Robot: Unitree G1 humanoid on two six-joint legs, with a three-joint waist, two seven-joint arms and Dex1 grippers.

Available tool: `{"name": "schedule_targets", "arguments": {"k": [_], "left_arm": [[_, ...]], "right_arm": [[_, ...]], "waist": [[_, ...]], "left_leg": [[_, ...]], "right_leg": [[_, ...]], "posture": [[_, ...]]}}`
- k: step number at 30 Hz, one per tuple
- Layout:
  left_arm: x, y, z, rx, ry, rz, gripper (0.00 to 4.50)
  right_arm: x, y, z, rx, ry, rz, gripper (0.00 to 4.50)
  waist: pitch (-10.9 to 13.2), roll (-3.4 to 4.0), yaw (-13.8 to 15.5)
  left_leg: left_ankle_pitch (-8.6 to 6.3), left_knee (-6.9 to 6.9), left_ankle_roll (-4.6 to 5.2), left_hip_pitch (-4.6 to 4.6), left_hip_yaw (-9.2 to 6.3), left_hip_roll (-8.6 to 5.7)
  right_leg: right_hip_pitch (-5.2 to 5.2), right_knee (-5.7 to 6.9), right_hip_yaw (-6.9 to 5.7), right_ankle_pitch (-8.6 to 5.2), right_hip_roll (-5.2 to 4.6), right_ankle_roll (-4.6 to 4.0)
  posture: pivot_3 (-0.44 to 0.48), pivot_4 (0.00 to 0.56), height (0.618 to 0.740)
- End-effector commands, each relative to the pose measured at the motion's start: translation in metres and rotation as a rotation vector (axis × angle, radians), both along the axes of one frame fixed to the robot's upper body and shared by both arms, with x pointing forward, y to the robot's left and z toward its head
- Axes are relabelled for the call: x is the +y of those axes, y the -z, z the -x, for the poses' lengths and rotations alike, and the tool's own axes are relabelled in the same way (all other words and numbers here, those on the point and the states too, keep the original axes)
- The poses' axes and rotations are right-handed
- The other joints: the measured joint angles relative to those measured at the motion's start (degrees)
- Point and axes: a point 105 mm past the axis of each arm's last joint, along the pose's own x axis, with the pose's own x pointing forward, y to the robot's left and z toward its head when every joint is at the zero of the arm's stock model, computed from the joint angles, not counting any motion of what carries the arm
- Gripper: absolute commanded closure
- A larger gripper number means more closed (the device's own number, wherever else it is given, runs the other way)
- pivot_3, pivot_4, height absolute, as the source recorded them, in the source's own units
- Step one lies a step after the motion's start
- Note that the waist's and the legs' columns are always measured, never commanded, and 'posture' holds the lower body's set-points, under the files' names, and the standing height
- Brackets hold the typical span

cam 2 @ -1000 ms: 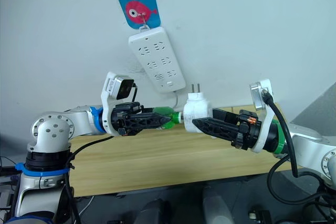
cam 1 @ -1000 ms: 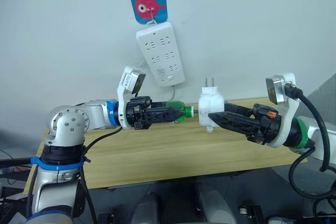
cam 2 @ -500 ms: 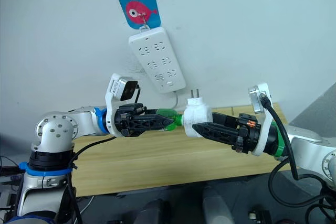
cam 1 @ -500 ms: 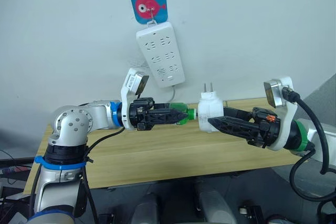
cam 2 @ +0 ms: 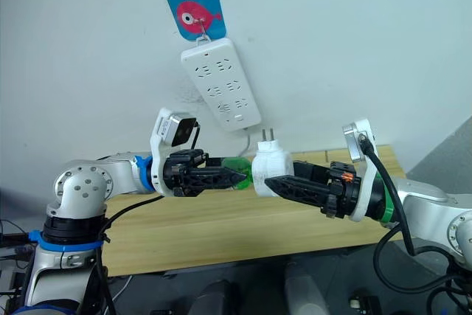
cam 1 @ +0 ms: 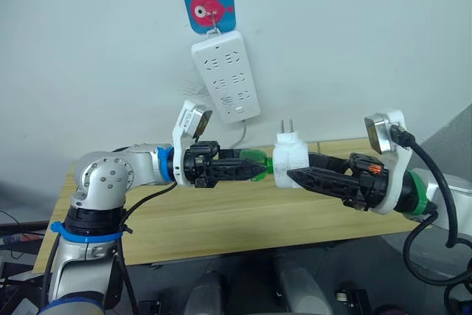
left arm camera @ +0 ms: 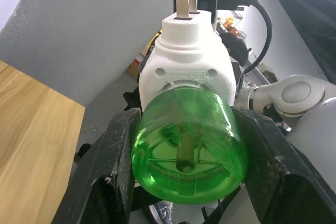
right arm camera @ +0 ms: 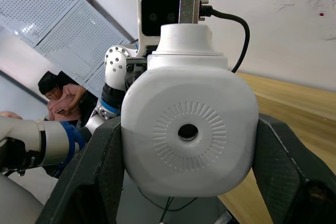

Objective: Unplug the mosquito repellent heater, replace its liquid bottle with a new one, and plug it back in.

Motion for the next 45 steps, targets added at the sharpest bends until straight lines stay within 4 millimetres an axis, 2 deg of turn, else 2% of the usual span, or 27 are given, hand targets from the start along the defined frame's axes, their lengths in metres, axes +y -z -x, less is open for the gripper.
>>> {"name": "schedule_targets", "arguments": {"k": [1,5,9,10,21,26,29,32,35,39,40,45], "left_arm": [[-0.009,-0.002,0.008,-0.053,0.041,0.011,2.17],[-0.014,-0.002,0.007,-0.065,0.037,0.027,2.17],[-0.016,-0.002,0.005,-0.063,0.017,0.043,2.17],[-0.016,-0.001,0.004,-0.061,0.007,0.044,2.17],[-0.016,-0.004,-0.008,0.019,-0.063,0.131,2.17],[-0.014,-0.007,-0.017,0.061,-0.091,0.163,2.17],[-0.012,-0.008,-0.018,0.084,-0.081,0.162,2.17],[-0.008,-0.006,-0.015,0.098,-0.045,0.13,2.17],[-0.005,-0.005,-0.011,0.114,0.0,0.1,2.17],[-0.003,-0.005,-0.005,0.125,0.061,0.071,2.17],[-0.003,-0.006,-0.005,0.125,0.073,0.067,2.17],[-0.003,-0.009,-0.002,0.126,0.121,0.053,2.17]], "right_arm": [[0.007,-0.006,0.01,-0.039,-0.059,0.026,1.55],[0.009,-0.004,0.014,-0.002,-0.085,0.044,1.55],[0.009,-0.002,0.013,0.021,-0.077,0.062,0.15],[0.008,-0.001,0.012,0.023,-0.071,0.069,0.0],[-0.002,0.005,0.021,0.02,-0.095,0.177,0.0],[-0.01,0.023,0.038,0.012,-0.151,0.298,0.0],[-0.023,0.034,0.041,-0.011,-0.139,0.381,0.62],[-0.046,0.04,0.033,-0.056,-0.08,0.491,1.64],[-0.065,0.033,0.019,-0.129,-0.012,0.53,2.78],[-0.065,0.021,0.001,-0.246,0.013,0.515,4.32],[-0.062,0.02,-0.005,-0.275,0.018,0.506,4.5],[-0.045,0.017,-0.035,-0.381,0.037,0.471,4.5]], "waist": [[0.0,0.0,-0.01],[-0.01,-0.01,0.0],[-0.02,-0.02,0.07],[-0.02,-0.02,0.06],[-0.04,-0.02,0.13],[-0.14,-0.05,0.33],[-0.25,-0.06,0.56],[-0.34,-0.09,0.64],[-0.46,-0.15,0.54],[-0.5,-0.15,0.11],[-0.53,-0.2,-0.03],[-0.69,-0.25,-0.58]], "left_leg": [[0.0,0.0,0.0,0.0,0.01,0.0],[0.0,0.0,0.0,0.0,0.01,0.0],[0.0,0.01,0.0,-0.01,-0.01,0.0],[0.0,0.01,0.0,-0.02,0.0,0.0],[0.0,0.03,0.0,0.0,0.01,0.0],[0.0,0.03,0.0,-0.01,0.01,-0.01],[0.0,0.03,0.0,-0.01,0.02,0.0],[0.0,0.06,0.0,0.02,0.06,-0.01],[0.0,0.06,0.0,0.09,0.25,0.0],[0.0,0.06,0.0,0.14,0.46,0.01],[0.0,0.06,0.0,0.14,0.45,0.01],[0.0,0.04,-0.01,0.16,0.43,0.04]], "right_leg": [[-0.01,0.0,0.0,0.0,0.0,0.0],[0.0,0.0,0.0,0.0,0.0,0.0],[0.01,-0.01,0.01,0.0,0.0,0.0],[0.01,-0.01,0.02,0.0,0.0,0.0],[0.01,0.01,0.02,0.0,0.0,0.0],[0.02,0.0,-0.01,0.0,0.0,0.01],[0.02,0.0,-0.05,-0.01,0.01,0.03],[0.04,0.0,-0.01,-0.01,0.01,0.08],[0.07,-0.01,0.02,-0.03,0.05,0.15],[0.1,0.0,0.06,-0.03,0.08,0.15],[0.1,0.0,0.05,-0.03,0.09,0.14],[0.08,0.04,0.07,0.03,0.1,0.04]], "posture": [[-0.167,0.161,0.74],[-0.167,0.161,0.74],[-0.169,0.158,0.74],[-0.169,0.158,0.74],[-0.174,0.153,0.74],[-0.181,0.147,0.74],[-0.184,0.145,0.74],[-0.191,0.144,0.74],[-0.2,0.143,0.74],[-0.208,0.14,0.74],[-0.211,0.138,0.74],[-0.21,0.135,0.74]]}}
